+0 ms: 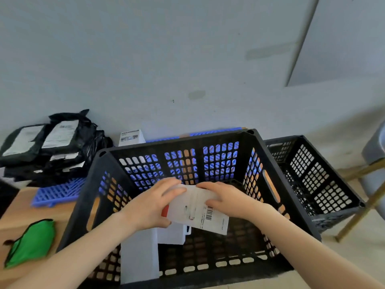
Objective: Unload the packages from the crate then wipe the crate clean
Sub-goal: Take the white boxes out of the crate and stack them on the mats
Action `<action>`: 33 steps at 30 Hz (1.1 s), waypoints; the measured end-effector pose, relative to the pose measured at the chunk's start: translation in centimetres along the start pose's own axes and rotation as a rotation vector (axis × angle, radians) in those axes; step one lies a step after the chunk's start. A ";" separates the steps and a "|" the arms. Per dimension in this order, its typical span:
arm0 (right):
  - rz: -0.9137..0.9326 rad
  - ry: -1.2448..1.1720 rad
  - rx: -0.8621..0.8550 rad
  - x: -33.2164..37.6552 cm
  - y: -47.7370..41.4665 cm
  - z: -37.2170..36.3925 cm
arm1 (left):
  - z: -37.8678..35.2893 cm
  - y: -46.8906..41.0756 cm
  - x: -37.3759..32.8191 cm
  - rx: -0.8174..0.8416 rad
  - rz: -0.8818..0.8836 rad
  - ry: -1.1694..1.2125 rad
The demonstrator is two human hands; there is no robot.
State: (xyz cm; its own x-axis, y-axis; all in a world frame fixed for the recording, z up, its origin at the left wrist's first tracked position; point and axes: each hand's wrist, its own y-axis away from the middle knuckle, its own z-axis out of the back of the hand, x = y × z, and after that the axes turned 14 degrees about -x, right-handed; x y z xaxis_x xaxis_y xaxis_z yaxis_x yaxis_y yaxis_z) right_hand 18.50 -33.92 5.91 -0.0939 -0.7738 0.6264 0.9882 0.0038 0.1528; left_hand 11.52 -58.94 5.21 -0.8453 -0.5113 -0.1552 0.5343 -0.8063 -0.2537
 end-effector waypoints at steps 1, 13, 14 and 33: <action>0.027 -0.033 -0.030 0.5 0.1 0.4 | 0.8 0.3 0.3 -0.047 -0.014 -0.014; 0.026 -0.704 -0.339 7.1 -0.5 1.3 | 7.7 2.5 1.5 -0.702 0.474 0.012; 0.023 -0.762 -0.362 7.8 -0.6 1.2 | 8.0 2.7 1.3 -0.751 0.535 0.060; 0.106 -0.906 -0.433 21.1 -8.8 -3.1 | 13.0 4.9 9.8 -0.636 0.579 0.481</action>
State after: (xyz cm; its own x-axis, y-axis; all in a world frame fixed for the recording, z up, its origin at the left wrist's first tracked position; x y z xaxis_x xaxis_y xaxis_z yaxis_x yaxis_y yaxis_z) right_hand 8.25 -52.23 15.36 0.1184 -0.0090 0.9929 0.9387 -0.3250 -0.1149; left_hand 5.88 -71.74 14.82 -0.4414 -0.4874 -0.7534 0.8832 -0.0874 -0.4609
